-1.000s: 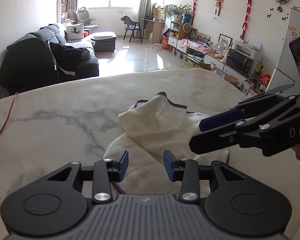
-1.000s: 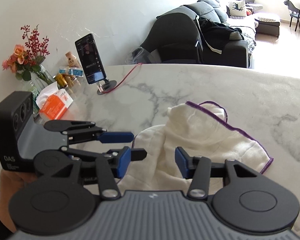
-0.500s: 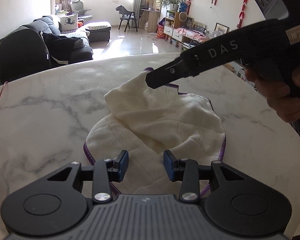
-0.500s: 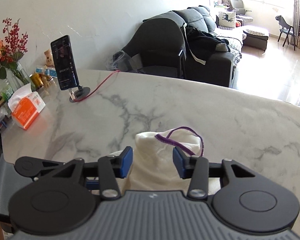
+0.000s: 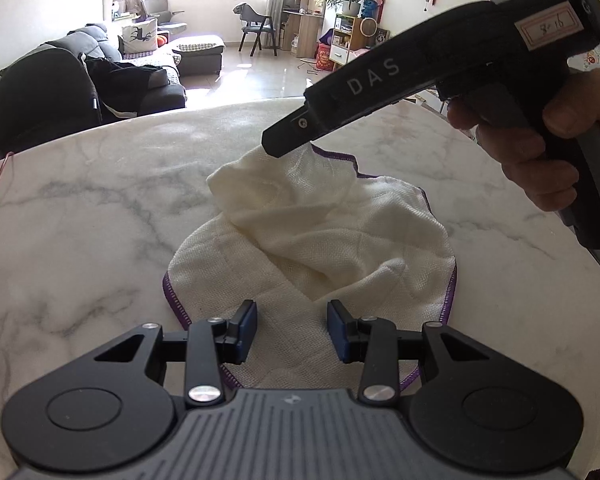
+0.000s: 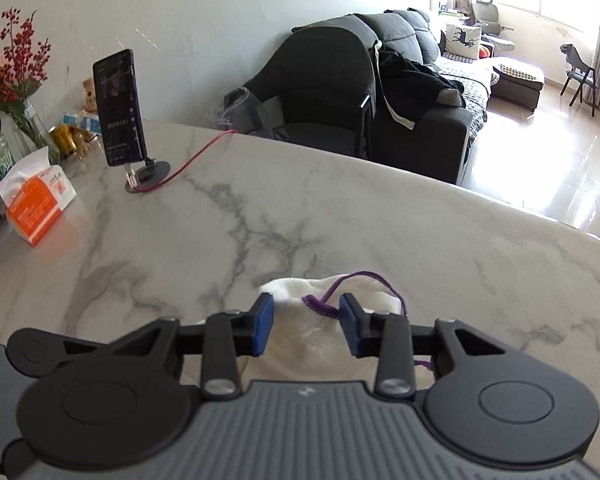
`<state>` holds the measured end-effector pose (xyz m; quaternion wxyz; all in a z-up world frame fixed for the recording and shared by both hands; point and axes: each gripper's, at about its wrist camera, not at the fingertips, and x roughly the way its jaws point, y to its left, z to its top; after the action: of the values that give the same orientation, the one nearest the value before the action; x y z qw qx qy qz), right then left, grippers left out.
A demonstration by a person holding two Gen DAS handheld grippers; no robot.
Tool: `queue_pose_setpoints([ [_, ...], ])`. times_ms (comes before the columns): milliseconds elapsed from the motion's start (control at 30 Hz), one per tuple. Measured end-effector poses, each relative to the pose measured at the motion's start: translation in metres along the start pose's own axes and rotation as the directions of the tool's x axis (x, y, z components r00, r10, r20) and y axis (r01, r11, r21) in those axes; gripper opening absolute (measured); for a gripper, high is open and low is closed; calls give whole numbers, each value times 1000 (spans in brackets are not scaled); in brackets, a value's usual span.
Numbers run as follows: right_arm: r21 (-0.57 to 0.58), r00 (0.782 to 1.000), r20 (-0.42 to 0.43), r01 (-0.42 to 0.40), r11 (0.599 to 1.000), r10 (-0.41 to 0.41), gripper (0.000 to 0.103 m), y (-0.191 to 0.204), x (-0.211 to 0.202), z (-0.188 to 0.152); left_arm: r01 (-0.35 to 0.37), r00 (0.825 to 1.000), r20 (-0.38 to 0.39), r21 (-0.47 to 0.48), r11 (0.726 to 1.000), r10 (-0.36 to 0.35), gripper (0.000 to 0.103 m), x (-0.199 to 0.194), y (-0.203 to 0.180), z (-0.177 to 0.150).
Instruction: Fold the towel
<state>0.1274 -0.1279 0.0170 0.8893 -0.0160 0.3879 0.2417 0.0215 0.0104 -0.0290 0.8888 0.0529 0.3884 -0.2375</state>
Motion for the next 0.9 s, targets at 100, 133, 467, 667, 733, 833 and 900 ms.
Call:
queue_pose_setpoints([
  [100,-10,1000,-7,8,1000,-8,10,0,4,3,-1,1000,0,-1,1000,1,40,-1,1,-1],
  [133,-6,1000,3,16,1000,-16,10,-1,0,1,-1,1000,0,-1,1000,1,40,-1,1,-1],
  [467,71,986,81,138,988,-144,9,-24,-37,-1,-1,1000,0,-2,1000,1,40,-2,5,-1],
  [667,115,981,58,176,978,-183,9,-39,-42,-12,2,1000,2,-3,1000,-2,40,0,7,0],
  [733,128,981,45,183,975,-190,9,-43,-41,-16,1,1000,3,-3,1000,-1,40,0,7,0],
  [833,148,979,26,194,970,-200,14,-50,-41,-23,-1,1000,3,-2,1000,1,40,1,7,0],
  [900,161,978,13,202,966,-207,18,-54,-41,-28,-2,1000,3,-2,1000,2,40,1,7,0],
])
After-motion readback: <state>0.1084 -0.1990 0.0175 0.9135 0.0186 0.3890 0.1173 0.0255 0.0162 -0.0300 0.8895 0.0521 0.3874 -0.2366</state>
